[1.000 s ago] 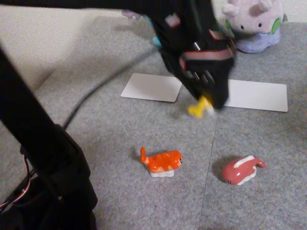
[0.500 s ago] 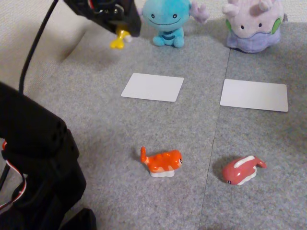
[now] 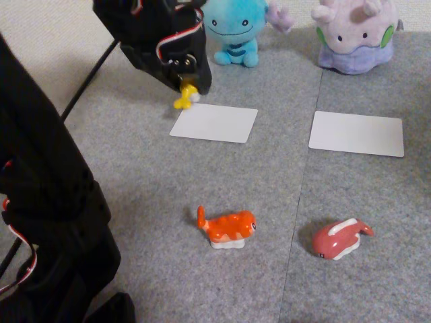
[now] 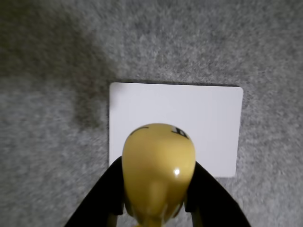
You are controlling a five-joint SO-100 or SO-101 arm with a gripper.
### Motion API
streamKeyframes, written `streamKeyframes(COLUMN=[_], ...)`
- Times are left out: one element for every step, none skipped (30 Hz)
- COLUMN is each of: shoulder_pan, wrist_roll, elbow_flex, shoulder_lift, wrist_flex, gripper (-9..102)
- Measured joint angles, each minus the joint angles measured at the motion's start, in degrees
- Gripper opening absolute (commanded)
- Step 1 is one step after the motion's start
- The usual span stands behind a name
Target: Wooper wants to eat egg sudhi, and Goomy wants to eat shrimp sushi
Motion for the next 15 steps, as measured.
streamKeyframes(shoulder_pan=[0.0,0.4,1.0,1.7,2.4,3.0,3.4,4.0,4.4,5.0,5.5,6.0,6.2,6.2,6.0], wrist_roll=[-0.6,-1.4,-1.8,-2.2,-2.5,-2.9,-3.8,-4.5,-5.1,-5.4,-5.8,-6.0,-6.1,-6.0,-6.0], elbow_flex=[0.0,0.0,0.0,0.0,0.0,0.0,0.0,0.0,0.0,0.0,0.0,0.0,0.0,0.0,0.0], shoulder_lift=[-0.7,-1.1,-1.4,-1.7,-1.9,-2.2,-2.3,-2.4,-2.4,-2.4,-2.4,-2.4,-2.4,-2.4,-2.4], wrist_flex=[-0.4,-0.8,-1.2,-1.7,-2.0,-2.5,-2.8,-3.2,-3.3,-3.5,-3.5,-3.5,-3.5,-3.5,-3.5], gripper=[7,7,7,7,7,7,7,7,7,7,7,7,7,7,7])
